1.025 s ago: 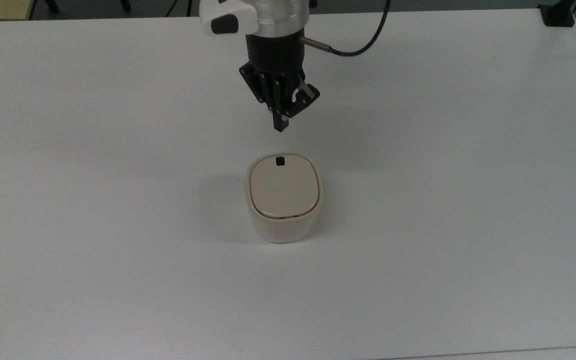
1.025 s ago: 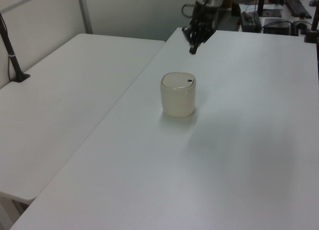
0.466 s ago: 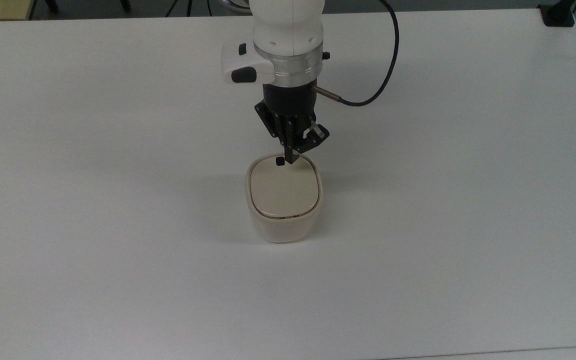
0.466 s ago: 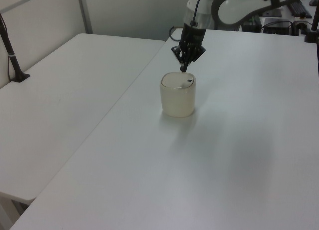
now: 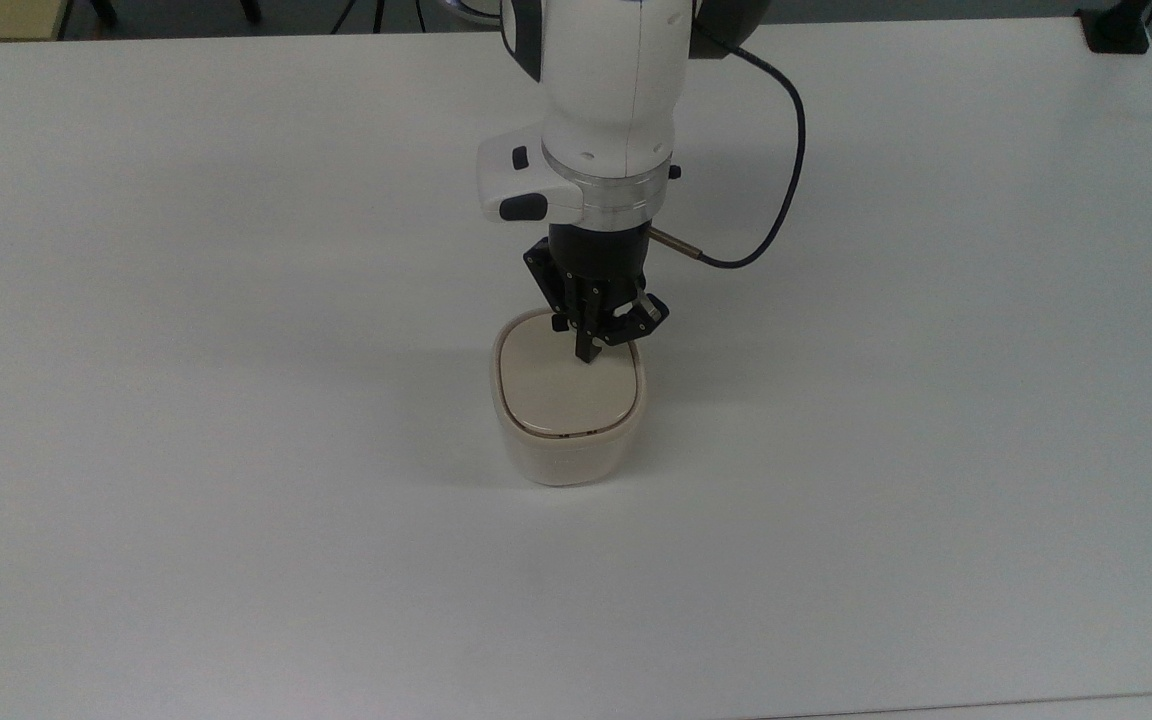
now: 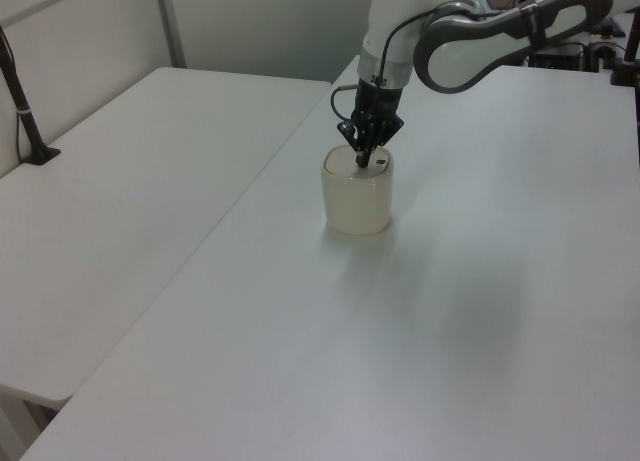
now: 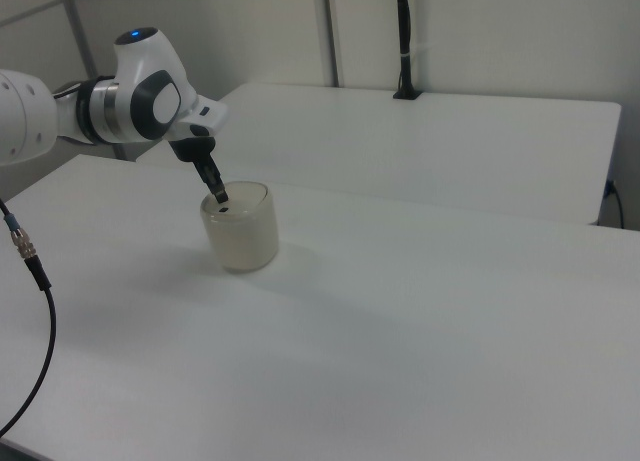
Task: Open the trash bin
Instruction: 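Press the gripper fingers onto the lid tab to catch it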
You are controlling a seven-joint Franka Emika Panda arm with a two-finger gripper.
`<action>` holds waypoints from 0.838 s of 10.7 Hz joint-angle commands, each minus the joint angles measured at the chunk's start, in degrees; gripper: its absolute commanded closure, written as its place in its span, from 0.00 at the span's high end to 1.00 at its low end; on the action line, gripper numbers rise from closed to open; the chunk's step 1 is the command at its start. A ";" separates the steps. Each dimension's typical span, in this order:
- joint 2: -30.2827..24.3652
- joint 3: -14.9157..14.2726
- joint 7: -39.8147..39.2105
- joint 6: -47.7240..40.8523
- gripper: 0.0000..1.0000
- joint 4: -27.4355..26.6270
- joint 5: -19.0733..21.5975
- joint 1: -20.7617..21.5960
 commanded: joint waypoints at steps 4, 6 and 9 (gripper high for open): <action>1.00 -0.26 1.17 1.18 0.00 0.20 -3.38 0.42; 2.49 -0.26 1.17 1.26 0.00 0.20 -3.47 0.42; 2.23 -0.26 1.17 1.35 0.00 0.46 -3.39 0.34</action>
